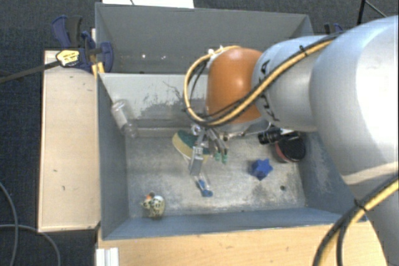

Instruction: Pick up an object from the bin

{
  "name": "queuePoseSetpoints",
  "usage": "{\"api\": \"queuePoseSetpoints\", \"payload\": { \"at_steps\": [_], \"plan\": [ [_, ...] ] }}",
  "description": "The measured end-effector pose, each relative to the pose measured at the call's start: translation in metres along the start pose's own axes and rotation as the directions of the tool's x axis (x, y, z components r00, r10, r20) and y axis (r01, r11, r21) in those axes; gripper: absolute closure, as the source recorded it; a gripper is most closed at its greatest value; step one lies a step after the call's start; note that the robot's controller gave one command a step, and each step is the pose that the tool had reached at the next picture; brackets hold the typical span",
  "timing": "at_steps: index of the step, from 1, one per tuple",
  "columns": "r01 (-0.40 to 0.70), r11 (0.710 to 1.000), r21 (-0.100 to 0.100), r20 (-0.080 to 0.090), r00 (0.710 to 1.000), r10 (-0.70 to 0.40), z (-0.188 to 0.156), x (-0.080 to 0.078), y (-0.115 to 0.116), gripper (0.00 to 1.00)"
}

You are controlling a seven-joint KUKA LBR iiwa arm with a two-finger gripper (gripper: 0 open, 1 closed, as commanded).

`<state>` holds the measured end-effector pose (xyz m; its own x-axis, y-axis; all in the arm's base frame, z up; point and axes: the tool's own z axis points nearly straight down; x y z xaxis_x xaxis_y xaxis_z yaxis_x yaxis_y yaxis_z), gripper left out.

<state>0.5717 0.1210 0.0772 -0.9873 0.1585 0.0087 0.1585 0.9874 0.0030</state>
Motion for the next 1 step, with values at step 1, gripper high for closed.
{"api": "queuePoseSetpoints", "payload": {
  "at_steps": [1],
  "plan": [
    [0.012,1.000,0.000,0.017,1.000,-0.012,-0.1236,0.0227,-0.0103,1.00]
  ]
}}
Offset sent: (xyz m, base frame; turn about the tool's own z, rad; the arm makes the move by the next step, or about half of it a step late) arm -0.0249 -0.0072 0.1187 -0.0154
